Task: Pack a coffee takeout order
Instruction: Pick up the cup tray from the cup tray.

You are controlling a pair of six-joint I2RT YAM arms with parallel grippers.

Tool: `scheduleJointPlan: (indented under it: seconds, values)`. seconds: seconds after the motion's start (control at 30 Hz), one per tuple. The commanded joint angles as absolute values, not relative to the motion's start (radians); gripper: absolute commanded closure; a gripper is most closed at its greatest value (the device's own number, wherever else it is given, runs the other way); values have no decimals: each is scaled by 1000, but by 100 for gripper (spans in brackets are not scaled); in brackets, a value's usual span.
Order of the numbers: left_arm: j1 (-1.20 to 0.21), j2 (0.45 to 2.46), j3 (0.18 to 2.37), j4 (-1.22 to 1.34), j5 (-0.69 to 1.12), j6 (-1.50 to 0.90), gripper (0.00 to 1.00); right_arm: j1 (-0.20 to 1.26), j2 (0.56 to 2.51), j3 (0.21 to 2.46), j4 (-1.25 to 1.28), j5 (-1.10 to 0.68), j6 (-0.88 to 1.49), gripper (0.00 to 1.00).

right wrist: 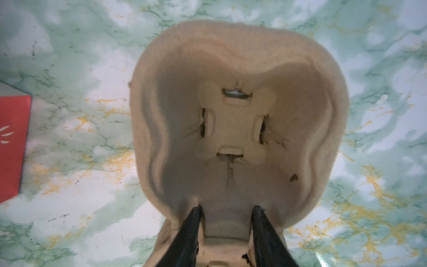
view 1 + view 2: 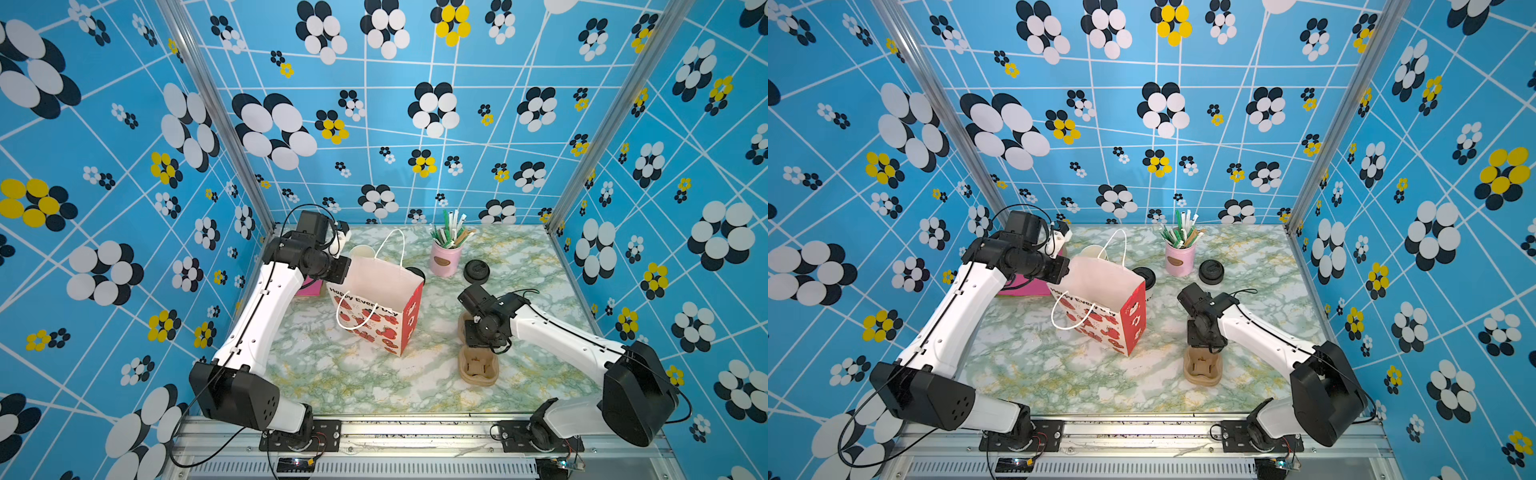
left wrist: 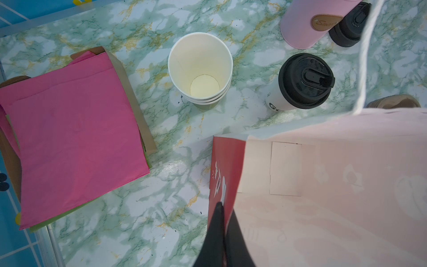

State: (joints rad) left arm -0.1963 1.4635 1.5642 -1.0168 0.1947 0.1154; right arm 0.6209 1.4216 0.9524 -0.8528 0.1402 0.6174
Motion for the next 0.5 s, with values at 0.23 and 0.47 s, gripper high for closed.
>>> scheduleJointPlan:
  seconds: [0.23,0.47]
  values:
    - [-186,1442,1549,-1030,213,110,94,617,1447,963,-893,120,607,69]
    - [-186,1444,1550,-1030,212,110,94,617,1417,998,-924,123,604,73]
